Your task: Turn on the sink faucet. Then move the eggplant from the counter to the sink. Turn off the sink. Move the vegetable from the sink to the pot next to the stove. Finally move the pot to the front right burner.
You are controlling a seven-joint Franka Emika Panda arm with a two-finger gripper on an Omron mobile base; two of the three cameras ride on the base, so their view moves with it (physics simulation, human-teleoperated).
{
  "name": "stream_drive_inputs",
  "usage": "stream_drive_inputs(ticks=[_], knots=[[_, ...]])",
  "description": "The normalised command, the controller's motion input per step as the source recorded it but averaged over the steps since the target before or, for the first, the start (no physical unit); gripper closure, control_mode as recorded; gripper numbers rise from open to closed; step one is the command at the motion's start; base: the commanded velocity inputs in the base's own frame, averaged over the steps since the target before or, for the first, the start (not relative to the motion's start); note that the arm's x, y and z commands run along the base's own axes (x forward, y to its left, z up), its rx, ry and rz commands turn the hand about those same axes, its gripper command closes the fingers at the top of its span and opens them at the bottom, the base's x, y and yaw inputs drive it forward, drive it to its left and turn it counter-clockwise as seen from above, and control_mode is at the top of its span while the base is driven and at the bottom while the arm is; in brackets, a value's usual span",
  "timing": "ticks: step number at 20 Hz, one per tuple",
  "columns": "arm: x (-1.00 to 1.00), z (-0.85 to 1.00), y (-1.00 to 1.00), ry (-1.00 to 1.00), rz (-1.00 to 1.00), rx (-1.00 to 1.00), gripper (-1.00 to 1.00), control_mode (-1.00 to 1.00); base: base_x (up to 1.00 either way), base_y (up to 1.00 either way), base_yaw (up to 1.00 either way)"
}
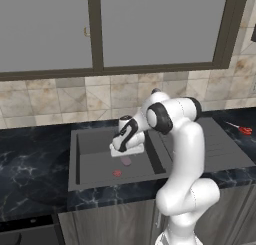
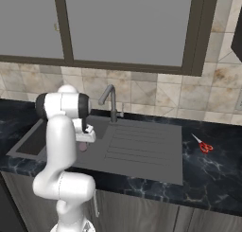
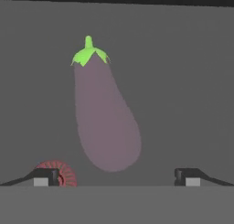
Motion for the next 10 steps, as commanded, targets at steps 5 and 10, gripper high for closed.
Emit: stream_drive_inputs(ticks=[5,10], knots=[[0.1,-0.34,0.0,0.0,-0.13,-0.05,-1.0,-1.0,0.0,0.0,0.0],[0.02,-0.27,0.0,0.0,-0.09,-0.01,-1.0,-1.0,0.0,0.0,0.0]])
